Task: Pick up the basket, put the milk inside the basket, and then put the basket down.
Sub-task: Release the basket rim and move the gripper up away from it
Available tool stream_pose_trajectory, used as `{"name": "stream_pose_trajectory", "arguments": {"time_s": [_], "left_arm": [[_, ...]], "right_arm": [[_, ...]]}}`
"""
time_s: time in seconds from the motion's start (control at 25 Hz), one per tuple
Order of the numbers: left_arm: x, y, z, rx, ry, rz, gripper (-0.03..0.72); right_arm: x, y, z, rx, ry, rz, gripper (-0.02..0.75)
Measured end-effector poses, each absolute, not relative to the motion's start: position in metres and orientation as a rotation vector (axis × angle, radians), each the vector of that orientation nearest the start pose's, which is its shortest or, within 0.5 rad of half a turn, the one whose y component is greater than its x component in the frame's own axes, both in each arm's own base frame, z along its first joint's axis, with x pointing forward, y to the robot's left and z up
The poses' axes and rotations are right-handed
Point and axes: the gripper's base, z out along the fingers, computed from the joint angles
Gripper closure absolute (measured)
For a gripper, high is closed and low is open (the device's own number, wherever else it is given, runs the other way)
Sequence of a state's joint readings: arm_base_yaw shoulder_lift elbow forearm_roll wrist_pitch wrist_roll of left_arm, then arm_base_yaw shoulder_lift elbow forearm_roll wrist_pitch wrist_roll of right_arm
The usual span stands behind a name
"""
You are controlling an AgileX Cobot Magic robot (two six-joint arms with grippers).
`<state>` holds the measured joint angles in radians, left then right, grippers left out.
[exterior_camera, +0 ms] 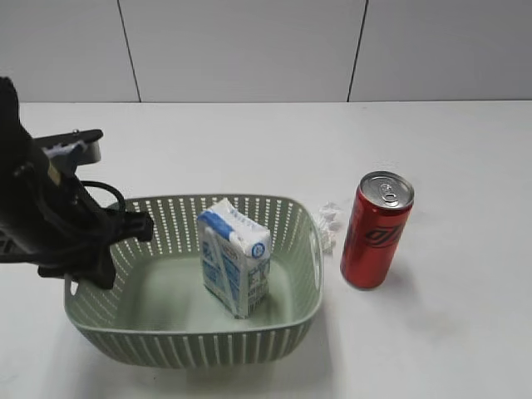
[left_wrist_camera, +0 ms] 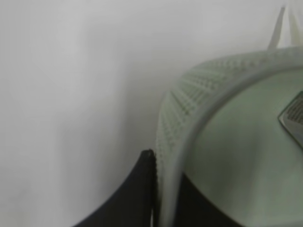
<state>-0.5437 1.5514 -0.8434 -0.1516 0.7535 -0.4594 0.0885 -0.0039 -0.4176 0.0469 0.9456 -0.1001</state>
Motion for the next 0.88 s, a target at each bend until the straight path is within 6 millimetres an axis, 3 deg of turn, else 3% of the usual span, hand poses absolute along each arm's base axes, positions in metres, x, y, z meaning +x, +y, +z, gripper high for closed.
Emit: {"name": "stream_pose_trajectory", "arguments": {"time_s": [0.28, 0.52, 0.72, 0.88], "left_arm": [[0.266, -0.129, 0.227, -0.076, 2.913, -0.322, 0.684], [0.319, -0.125, 0.253, -0.065, 2.864, -0.316, 0.684], [0.364, -0.137, 0.251, -0.046, 2.869, -0.312, 0.684], [0.396, -0.149, 0.231, -0.027, 2.895, -0.301, 0.684]], "right_arm": [[0.008, 0.004, 0.263, -0.186, 1.999, 0.045, 0.148], [0.008, 0.004, 0.263, -0.186, 1.999, 0.043, 0.188], [0.008, 0.004, 0.263, -0.185, 1.999, 0.044, 0.225], [0.008, 0.004, 0.263, -0.185, 1.999, 0.044, 0.232]]}}
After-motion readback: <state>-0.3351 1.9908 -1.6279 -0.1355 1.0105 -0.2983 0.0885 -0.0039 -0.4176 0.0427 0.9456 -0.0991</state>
